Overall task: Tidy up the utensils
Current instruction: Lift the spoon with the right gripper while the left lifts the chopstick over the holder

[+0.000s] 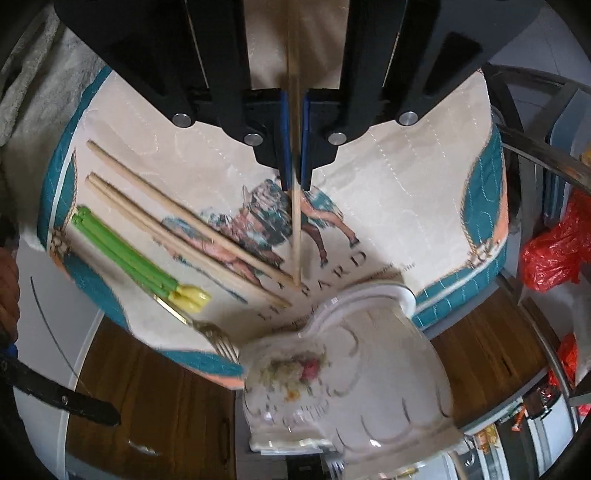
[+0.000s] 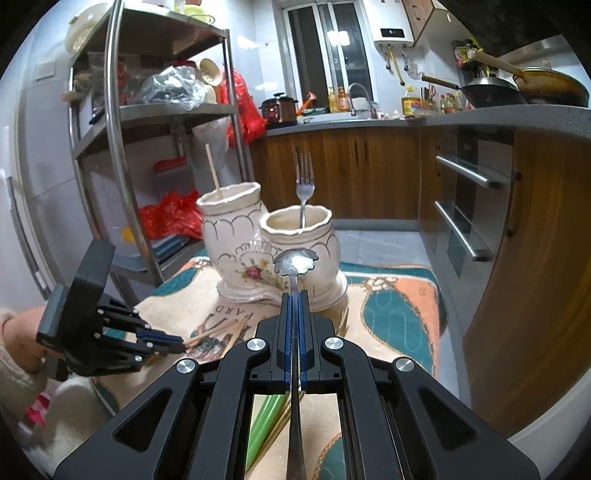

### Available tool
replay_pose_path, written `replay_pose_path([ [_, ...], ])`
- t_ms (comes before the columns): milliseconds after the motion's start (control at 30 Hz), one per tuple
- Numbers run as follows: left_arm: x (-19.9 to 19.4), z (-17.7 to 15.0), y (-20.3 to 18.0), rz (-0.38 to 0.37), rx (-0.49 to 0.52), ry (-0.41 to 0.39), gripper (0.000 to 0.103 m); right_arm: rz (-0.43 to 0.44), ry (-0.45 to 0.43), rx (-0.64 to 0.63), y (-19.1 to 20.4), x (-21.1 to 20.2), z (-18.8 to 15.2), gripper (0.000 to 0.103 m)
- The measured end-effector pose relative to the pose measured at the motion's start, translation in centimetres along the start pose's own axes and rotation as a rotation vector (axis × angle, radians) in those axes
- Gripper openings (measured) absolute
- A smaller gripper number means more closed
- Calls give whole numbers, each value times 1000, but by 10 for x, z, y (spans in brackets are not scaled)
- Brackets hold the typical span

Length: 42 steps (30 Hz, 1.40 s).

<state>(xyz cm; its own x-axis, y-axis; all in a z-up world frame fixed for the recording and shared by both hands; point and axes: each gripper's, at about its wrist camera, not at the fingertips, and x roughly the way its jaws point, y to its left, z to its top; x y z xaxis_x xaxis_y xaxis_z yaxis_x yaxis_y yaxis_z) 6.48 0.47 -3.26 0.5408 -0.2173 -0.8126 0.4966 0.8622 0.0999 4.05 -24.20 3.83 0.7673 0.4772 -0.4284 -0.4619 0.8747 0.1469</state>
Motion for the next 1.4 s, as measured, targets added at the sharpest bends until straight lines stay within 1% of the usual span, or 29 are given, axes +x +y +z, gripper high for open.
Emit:
replay_pose_path([
  [133,-26,2,5,-34,-18,-163,5,6,-44,12,-2,-3,5,4],
  [167,-34,4,8,-34,-34,-219,5,7,-59,17,-2,-3,7,4],
  [267,-55,10,13,-63,-62,-378,5,14,-97,36,-5,0,15,4],
  [333,-64,16,14,-58,-67,-457,5,24,-124,50,-7,5,23,4],
  [467,-77,37,16,-61,-88,-578,5,54,-173,68,-10,18,43,4],
  [567,-86,60,29,-68,-147,-670,5,91,-227,102,-14,28,62,4],
  [700,-89,93,42,-66,-199,-744,5,132,-288,151,-22,42,88,4],
  [800,-90,115,54,-66,-239,-810,5,133,-327,179,-26,55,103,4],
  [967,-83,144,68,-23,-279,-859,5,88,-386,214,-31,80,118,4],
  [1067,-81,151,73,-6,-294,-888,5,61,-410,237,-35,90,119,4],
  [1200,-71,150,73,45,-288,-911,5,3,-431,265,-38,106,119,4],
  [1267,-66,151,75,51,-289,-922,5,-19,-433,284,-40,115,118,4],
  [1400,-57,148,76,52,-294,-916,5,-47,-431,291,-41,128,115,4],
])
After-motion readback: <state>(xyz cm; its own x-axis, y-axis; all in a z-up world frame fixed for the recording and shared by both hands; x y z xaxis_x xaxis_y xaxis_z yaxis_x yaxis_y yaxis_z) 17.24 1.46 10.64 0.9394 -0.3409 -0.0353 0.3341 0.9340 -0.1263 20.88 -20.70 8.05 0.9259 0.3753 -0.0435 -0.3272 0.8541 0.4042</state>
